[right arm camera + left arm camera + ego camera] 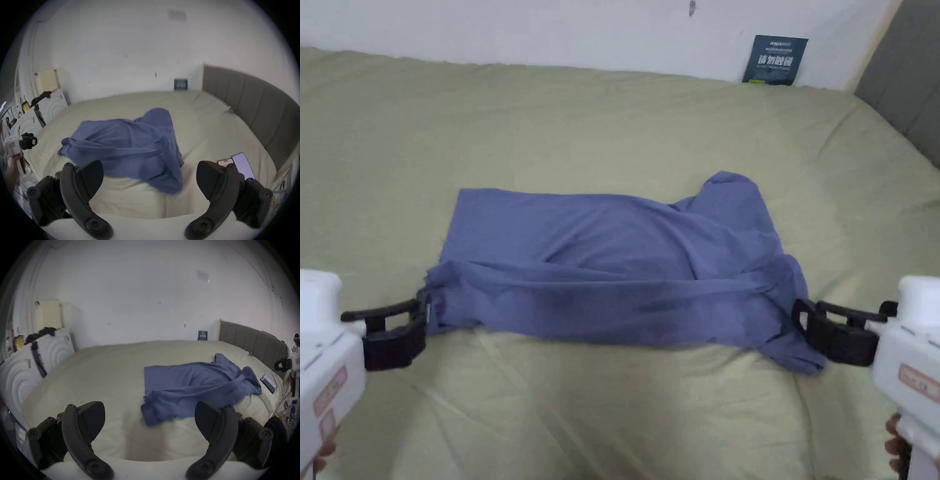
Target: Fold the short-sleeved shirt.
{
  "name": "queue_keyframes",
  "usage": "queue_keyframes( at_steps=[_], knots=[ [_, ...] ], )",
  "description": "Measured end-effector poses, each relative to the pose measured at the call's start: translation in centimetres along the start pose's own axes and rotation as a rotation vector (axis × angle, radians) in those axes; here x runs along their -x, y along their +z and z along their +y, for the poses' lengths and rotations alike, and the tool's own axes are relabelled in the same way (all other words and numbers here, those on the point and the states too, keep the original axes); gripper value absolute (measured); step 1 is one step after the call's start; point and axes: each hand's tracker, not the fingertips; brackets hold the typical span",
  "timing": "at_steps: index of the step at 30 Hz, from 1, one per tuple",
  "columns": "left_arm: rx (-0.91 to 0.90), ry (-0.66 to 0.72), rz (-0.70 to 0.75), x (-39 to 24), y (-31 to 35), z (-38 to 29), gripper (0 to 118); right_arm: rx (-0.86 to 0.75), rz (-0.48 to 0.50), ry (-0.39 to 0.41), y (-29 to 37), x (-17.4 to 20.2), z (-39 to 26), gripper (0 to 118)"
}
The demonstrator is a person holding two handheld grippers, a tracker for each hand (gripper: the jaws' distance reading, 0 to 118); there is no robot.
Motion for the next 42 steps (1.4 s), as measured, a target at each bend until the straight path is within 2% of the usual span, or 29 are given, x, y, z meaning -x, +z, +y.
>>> queue_keyframes(
  at_steps=[1,2,3,4,5,6,7,9,11,14,17,18,19,20,21,24,27,28,29,30,31,33,34,35,38,39,40,41,42],
  knots=[
    [0.006,0.004,0.035,-0.5,1.6,-1.1,110,-0.035,-0.014,0.003,1.6,1.0,-1.7,111],
    [0.042,0.022,0.044,-0.3,2.1,-2.8,104,-0.068,-0.016,-0.005,3.2,1.9,-3.5,103],
    [0.109,0.06,0.023,-0.3,3.0,-3.9,86,-0.111,-0.004,-0.024,4.0,2.1,-5.6,86],
    [0.125,0.093,0.003,-0.3,3.8,-4.9,37,-0.129,0.014,-0.037,4.8,2.7,-7.1,51],
    [0.132,0.113,0.012,-0.4,4.4,-5.9,1,-0.11,-0.004,-0.03,5.5,3.4,-8.5,18],
    [0.138,0.104,0.038,-0.8,4.8,-6.6,0,-0.086,-0.038,-0.023,5.7,4.0,-9.2,18],
    [0.161,0.076,0.076,-0.9,4.8,-7.3,0,-0.052,-0.066,-0.009,5.7,4.6,-10.2,10],
    [0.178,0.086,0.014,-0.2,4.1,-7.9,0,-0.039,-0.038,-0.036,5.7,4.6,-10.4,2],
    [0.191,0.091,0.017,-0.5,3.6,-8.0,0,-0.026,0.018,-0.057,5.2,4.7,-9.3,2],
    [0.215,0.07,0.011,-0.4,1.4,-7.5,0,-0.063,0.007,-0.015,4.6,4.7,-8.5,2],
    [0.24,0.002,0.0,-0.4,-2.7,-6.3,0,-0.064,0.014,-0.036,4.5,4.6,-8.6,2],
    [0.26,-0.03,-0.012,-0.3,-4.3,-5.8,12,-0.055,0.011,-0.045,4.4,4.4,-8.9,2],
    [0.289,-0.026,-0.061,-0.1,-6.2,-5.4,62,-0.047,0.006,-0.049,4.6,4.4,-9.2,2],
    [0.358,-0.032,-0.082,0.1,-8.6,-5.2,104,-0.039,0.0,-0.056,4.5,4.2,-9.5,2],
    [0.374,-0.045,-0.083,0.2,-10.1,-5.1,116,-0.031,-0.008,-0.07,4.5,3.9,-9.8,2],
    [0.401,-0.089,-0.038,0.7,-14.2,-4.3,113,0.001,-0.014,-0.127,4.6,3.3,-10.2,2],
    [0.469,-0.111,-0.074,1.1,-17.3,-4.1,113,0.009,-0.026,-0.124,4.4,3.0,-10.3,2],
    [0.483,-0.121,-0.076,1.0,-18.0,-4.0,109,0.017,-0.031,-0.12,4.2,2.9,-10.3,2],
    [0.475,-0.124,-0.082,1.0,-18.5,-3.8,102,0.026,-0.038,-0.118,4.0,2.7,-10.3,2],
    [0.481,-0.127,-0.083,1.2,-18.9,-3.8,87,0.035,-0.041,-0.119,3.8,2.6,-10.4,2],
    [0.492,-0.13,-0.077,1.2,-19.3,-3.6,63,0.045,-0.041,-0.123,3.6,2.4,-10.5,2],
    [0.534,-0.093,-0.126,1.7,-19.6,-3.3,43,0.055,-0.047,-0.133,3.3,2.0,-10.4,2],
    [0.526,-0.061,-0.15,1.8,-19.6,-3.0,28,0.061,-0.045,-0.134,3.1,1.8,-10.2,2],
    [0.516,-0.086,-0.138,1.5,-19.3,-2.9,19,0.072,-0.041,-0.125,2.8,1.5,-9.9,2],
    [0.493,-0.107,-0.14,1.0,-18.8,-2.3,15,0.153,-0.065,-0.059,0.7,0.4,-8.6,3],
    [0.489,-0.103,-0.154,0.8,-18.6,-2.1,8,0.19,-0.084,-0.035,-0.5,-0.3,-8.0,4],
    [0.485,-0.1,-0.155,0.7,-18.5,-1.9,7,0.217,-0.113,-0.012,-1.8,-0.8,-7.5,11],
    [0.479,-0.095,-0.15,0.6,-18.3,-1.7,7,0.249,-0.126,0.007,-3.3,-1.6,-6.9,33],
    [0.474,-0.091,-0.153,0.4,-17.7,-1.3,7,0.293,-0.128,0.012,-4.9,-2.4,-6.3,69]
  ],
)
